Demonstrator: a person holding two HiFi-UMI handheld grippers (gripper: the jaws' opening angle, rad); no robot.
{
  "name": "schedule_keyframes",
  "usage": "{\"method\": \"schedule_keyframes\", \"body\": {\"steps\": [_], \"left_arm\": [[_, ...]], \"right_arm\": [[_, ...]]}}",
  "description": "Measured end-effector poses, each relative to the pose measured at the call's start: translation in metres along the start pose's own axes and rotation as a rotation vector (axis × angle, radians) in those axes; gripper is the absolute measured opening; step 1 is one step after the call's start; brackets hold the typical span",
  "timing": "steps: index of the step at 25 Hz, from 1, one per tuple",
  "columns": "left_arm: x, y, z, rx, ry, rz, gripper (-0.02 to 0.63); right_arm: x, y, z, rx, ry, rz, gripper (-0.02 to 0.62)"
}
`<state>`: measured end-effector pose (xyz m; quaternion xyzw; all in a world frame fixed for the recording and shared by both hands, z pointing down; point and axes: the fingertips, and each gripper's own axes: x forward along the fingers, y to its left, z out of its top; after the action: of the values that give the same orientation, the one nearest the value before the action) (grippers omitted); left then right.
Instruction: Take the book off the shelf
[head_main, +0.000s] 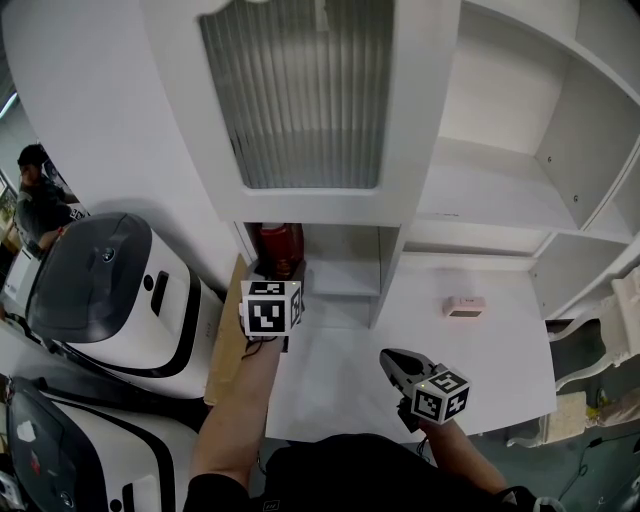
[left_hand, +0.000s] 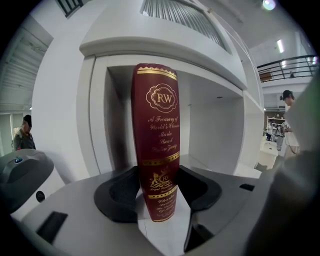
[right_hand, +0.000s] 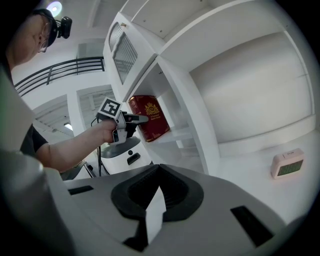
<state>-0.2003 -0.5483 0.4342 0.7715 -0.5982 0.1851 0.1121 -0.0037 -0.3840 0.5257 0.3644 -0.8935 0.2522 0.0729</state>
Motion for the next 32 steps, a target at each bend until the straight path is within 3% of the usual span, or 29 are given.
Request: {"method": "schedule_keyframes", "body": {"steps": [14, 23, 32], "left_arm": [[-0.028, -0.019, -0.01, -0.001, -0.046, -0.038, 0.235], [-0.024, -0.014, -0.011, 0.001, -0.051, -0.01, 0.238], [-0.032, -0.018, -0.015, -0.048, -0.075, 0.014, 0.227]], "right_arm": [[-0.002, 0.002, -0.016, 0.031, 0.028, 0.003, 0.014], [0.005, 0.011, -0.019, 0.022, 0.044, 0.031, 0.014], [-0.02, 0.001, -0.026, 0.037, 0.038, 0.017, 0.014]]}}
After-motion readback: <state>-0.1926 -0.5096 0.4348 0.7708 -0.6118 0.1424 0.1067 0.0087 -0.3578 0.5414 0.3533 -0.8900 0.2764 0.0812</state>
